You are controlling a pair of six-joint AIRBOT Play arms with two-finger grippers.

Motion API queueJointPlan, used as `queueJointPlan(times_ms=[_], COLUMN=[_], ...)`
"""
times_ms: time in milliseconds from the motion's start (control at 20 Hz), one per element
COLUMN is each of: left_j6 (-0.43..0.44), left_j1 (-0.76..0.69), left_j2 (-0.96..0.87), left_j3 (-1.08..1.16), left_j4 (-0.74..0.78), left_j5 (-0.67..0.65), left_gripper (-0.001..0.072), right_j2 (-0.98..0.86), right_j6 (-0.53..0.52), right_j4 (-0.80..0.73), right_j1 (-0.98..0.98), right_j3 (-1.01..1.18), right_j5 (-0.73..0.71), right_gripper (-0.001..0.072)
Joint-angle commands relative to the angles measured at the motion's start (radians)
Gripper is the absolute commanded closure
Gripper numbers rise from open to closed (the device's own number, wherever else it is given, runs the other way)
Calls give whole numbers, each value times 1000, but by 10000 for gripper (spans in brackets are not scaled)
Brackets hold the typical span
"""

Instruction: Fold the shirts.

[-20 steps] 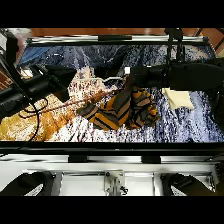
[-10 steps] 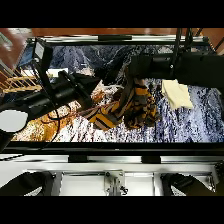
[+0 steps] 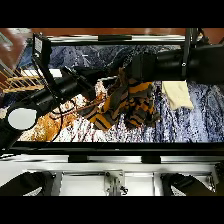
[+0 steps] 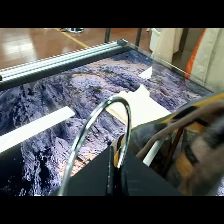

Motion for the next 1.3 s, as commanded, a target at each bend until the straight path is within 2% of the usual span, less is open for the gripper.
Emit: queueJointPlan(times_ms=[0,150,300,600,850,1000,1050,1100,1150,1200,1250], left_j6=[-16,-38,-35,-35,-35,-35,-35,-37,-39,-38,-38], left_j1=[1,-13,-33,-30,14,32,32,30,28,28,28], left_j2=[-22,-42,-40,-36,-36,-36,-36,-36,-36,-35,-35], left_j3=[0,0,0,2,2,5,6,9,11,11,11], left_j4=[-2,-8,-7,-7,-7,-7,-7,-8,-8,-8,-8], left_j5=[17,39,67,85,87,87,87,87,86,86,86], left_gripper=[655,655,655,655,655,655,655,655,655,655,655], right_j2=[-3,-19,-49,-109,-108,-113,-115,-117,-117,-116,-116], right_j6=[24,24,77,71,71,76,76,77,79,73,67], right_j4=[55,44,-36,-13,20,-25,-53,-73,-76,-78,-100], right_j1=[7,76,128,190,190,190,189,189,189,189,188], right_j3=[22,22,22,22,22,22,21,21,21,26,46], right_j5=[-80,-109,-109,-111,-165,-227,-214,-177,-129,-97,-92], right_gripper=[640,640,639,638,638,637,618,490,209,168,168])
